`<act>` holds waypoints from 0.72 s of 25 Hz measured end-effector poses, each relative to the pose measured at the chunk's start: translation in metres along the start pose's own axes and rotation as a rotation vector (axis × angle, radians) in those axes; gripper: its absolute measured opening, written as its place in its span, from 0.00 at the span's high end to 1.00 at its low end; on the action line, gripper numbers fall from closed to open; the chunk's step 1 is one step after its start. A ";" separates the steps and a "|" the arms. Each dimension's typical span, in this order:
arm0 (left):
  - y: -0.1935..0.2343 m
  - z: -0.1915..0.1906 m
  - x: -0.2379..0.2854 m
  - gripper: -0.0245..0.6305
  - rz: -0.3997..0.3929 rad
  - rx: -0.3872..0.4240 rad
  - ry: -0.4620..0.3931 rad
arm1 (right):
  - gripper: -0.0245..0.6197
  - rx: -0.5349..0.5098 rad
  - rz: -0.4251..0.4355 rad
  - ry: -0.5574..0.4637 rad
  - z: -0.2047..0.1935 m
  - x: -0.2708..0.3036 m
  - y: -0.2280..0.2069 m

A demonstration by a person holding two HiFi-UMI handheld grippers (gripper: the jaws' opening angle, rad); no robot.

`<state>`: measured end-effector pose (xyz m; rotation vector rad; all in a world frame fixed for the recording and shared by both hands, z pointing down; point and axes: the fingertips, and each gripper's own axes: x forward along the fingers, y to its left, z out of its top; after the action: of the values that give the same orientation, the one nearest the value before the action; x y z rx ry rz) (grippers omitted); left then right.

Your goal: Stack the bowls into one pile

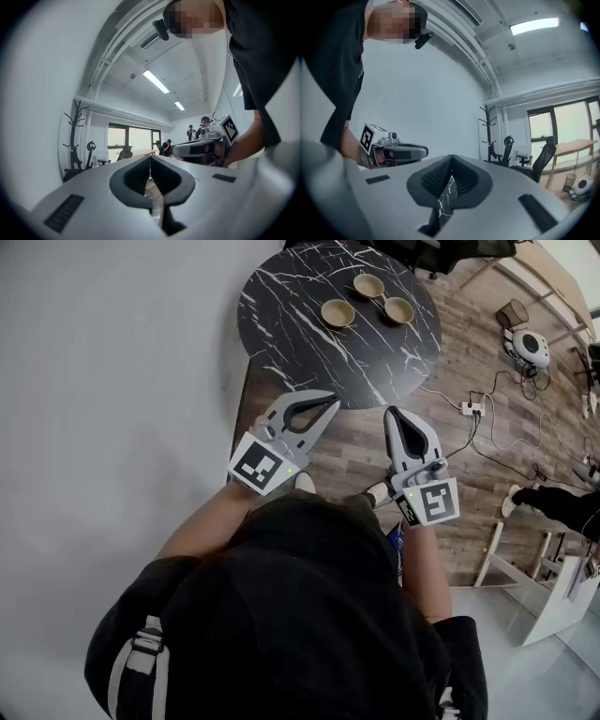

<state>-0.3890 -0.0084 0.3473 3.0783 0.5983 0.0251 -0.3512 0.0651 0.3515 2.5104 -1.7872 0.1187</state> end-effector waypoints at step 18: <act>-0.061 0.002 0.092 0.96 -0.020 0.007 0.031 | 0.98 0.035 0.001 -0.009 -0.009 -0.072 -0.087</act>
<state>-0.3269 0.0828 0.3465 3.0837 0.6317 0.0706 -0.2928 0.1617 0.3534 2.5383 -1.8050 0.1395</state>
